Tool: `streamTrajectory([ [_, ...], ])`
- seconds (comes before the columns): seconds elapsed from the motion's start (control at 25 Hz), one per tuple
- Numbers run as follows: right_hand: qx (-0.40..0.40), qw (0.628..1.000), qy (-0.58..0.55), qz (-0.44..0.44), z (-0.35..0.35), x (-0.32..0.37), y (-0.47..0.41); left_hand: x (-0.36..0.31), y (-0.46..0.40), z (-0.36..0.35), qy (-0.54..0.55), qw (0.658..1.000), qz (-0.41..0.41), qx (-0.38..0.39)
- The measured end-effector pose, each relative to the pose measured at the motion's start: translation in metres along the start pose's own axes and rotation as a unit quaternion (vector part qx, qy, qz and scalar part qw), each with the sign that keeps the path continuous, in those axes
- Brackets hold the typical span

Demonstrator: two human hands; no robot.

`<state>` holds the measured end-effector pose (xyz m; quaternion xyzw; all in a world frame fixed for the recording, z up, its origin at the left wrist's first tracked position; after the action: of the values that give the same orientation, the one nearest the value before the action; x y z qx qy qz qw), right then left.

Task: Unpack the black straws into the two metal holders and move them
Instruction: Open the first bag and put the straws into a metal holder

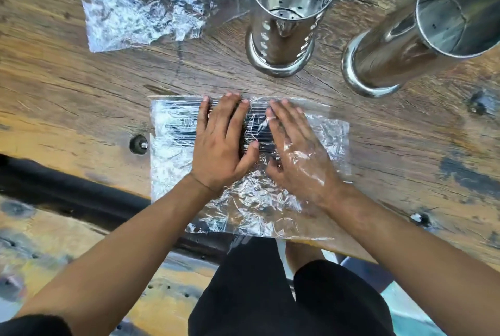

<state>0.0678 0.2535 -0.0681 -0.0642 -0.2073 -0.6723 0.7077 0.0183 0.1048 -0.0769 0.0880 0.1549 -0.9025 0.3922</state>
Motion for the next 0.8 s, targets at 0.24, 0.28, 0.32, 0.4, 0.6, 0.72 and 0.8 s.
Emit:
streamTrajectory([
  [0.24, 0.065, 0.994, 0.076, -0.044, 0.008, 0.008, -0.015, 0.0, 0.0, 0.001, -0.011, 1.0, -0.003, -0.015],
  [0.28, 0.065, 0.993, 0.088, -0.051, 0.009, 0.011, -0.017, 0.0, 0.0, 0.001, -0.014, 1.0, -0.001, -0.014],
  [0.32, 0.062, 0.991, 0.099, -0.057, 0.013, 0.015, -0.02, 0.0, 0.0, 0.002, -0.017, 1.0, 0.001, -0.012],
  [0.4, 0.065, 0.988, 0.123, -0.063, 0.018, 0.021, -0.026, 0.001, 0.0, 0.002, -0.023, 1.0, 0.005, 0.0],
  [0.6, 0.16, 0.975, 0.128, -0.088, 0.021, 0.032, -0.036, 0.0, -0.001, 0.003, -0.035, 0.999, 0.001, 0.004],
  [0.72, 0.164, 0.976, 0.119, -0.082, 0.026, 0.038, -0.038, 0.0, -0.001, 0.003, -0.044, 0.999, 0.001, -0.001],
  [0.8, 0.17, 0.975, 0.124, -0.073, 0.027, 0.039, -0.037, -0.001, 0.0, 0.003, -0.054, 0.999, 0.0, 0.005],
])
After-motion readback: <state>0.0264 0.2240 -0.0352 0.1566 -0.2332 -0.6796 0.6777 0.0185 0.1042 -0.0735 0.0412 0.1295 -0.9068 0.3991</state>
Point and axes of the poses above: each hand's wrist, its own y-axis away from the middle knuckle, its own z-axis out of the back of the hand, x = y × z, the point moved 5 cm from there along -y, towards the middle knuckle, and after that the axes turned 9 degrees about -z, right-handed, at the moved point
